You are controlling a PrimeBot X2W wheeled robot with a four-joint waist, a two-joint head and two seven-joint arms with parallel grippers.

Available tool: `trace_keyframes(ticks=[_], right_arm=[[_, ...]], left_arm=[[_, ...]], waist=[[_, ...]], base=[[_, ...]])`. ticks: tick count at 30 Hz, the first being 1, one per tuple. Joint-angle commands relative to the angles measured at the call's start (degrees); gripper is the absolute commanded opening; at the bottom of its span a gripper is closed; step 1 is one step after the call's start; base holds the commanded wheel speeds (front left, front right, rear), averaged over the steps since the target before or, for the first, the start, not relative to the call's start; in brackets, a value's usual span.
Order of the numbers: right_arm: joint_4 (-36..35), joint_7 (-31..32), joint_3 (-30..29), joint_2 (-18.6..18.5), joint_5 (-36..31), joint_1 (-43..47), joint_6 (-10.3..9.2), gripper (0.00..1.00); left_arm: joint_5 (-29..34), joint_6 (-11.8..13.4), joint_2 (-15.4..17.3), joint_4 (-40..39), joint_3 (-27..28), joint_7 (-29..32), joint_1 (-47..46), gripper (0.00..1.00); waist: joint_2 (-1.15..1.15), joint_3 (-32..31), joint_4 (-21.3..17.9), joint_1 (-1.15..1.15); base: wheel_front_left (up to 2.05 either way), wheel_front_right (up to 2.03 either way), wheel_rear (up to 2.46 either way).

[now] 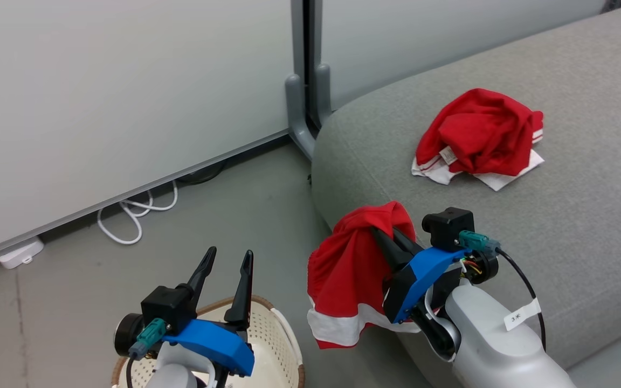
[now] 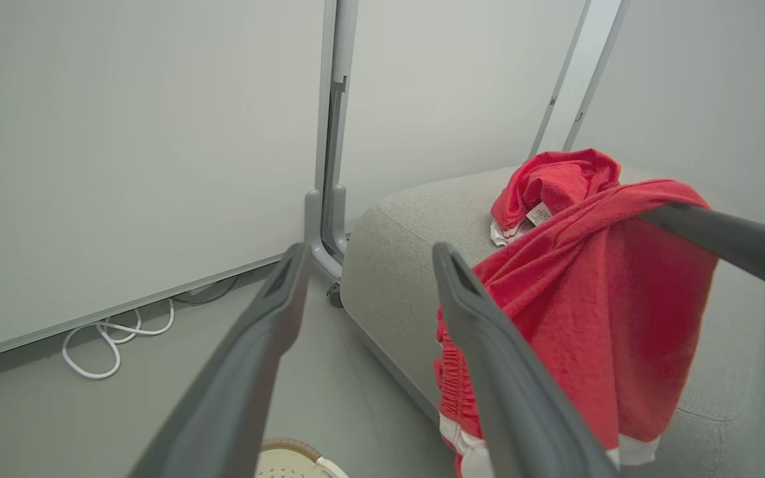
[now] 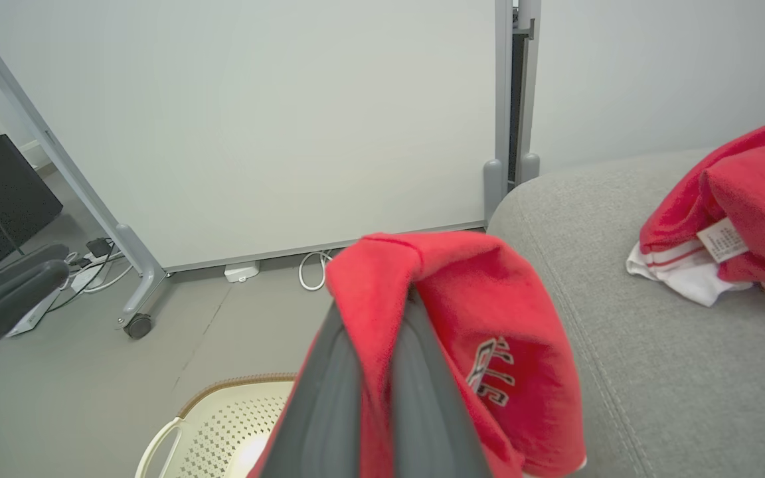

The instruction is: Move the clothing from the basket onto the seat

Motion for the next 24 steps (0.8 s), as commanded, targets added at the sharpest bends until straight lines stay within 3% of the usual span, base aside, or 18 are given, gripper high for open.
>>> trace_keyframes(ticks=[1, 14, 24], right_arm=[[-0.61, 0.12, -0.25, -0.10, -0.02, 1.04, 0.01, 0.00], [-3.43, 0.37, -1.78, 0.07, -0.79, 2.51, 0.01, 0.00], [-4.70, -0.05, -5.28, 0.10, -2.75, 4.05, 0.01, 0.00]], left_arm=[[0.36, -0.46, 0.06, -0.44, 0.36, -0.16, -0.57, 1.00], [0.55, -0.34, 1.15, -1.37, 1.22, -0.15, -1.32, 1.00], [-0.42, -0.34, 1.98, -0.17, -2.19, -0.16, -3.77, 1.00]], waist=[[0.00, 0.98, -3.72, 0.00], [0.00, 3.43, -13.11, 0.00], [0.00, 4.84, -14.25, 0.00]], base=[[0.00, 0.00, 0.00], [0.00, 0.00, 0.00], [0.00, 0.00, 0.00]])
